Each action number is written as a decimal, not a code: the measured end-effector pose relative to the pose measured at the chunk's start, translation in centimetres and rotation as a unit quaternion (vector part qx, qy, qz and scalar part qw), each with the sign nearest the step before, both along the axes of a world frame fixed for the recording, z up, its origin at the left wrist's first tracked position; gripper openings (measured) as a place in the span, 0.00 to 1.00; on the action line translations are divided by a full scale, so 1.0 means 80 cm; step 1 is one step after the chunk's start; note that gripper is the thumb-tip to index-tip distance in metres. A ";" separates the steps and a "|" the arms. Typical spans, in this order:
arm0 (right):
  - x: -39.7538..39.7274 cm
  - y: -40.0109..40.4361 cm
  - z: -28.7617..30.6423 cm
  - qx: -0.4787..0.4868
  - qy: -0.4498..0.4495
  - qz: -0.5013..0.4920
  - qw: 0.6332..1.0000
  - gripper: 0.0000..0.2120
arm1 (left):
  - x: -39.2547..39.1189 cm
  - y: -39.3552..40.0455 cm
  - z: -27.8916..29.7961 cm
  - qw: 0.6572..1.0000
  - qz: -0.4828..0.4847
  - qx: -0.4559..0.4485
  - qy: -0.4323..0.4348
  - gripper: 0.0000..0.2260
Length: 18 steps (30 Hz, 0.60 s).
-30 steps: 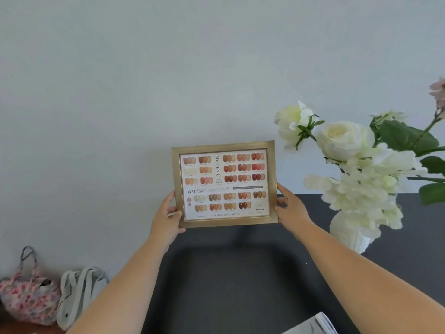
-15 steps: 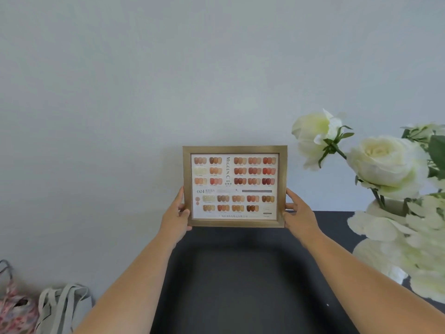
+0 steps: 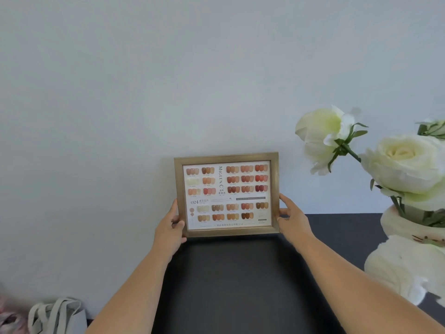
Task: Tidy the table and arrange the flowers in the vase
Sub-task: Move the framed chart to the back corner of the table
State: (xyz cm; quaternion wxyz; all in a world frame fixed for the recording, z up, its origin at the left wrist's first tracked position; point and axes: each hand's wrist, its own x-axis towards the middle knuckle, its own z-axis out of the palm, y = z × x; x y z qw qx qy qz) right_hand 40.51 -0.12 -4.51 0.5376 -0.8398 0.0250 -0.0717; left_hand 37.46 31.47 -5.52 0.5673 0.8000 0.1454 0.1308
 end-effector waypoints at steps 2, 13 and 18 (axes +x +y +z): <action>0.001 -0.001 -0.007 -0.006 0.006 0.000 1.000 0.32 | 0.004 0.002 -0.003 1.000 -0.008 0.009 0.004 0.33; -0.019 -0.009 -0.015 -0.016 0.018 0.010 1.000 0.31 | 0.010 0.007 -0.007 0.990 -0.046 0.123 0.041 0.33; -0.037 -0.018 -0.032 -0.015 0.044 -0.003 0.999 0.28 | -0.006 -0.001 -0.020 0.986 -0.011 0.162 0.047 0.30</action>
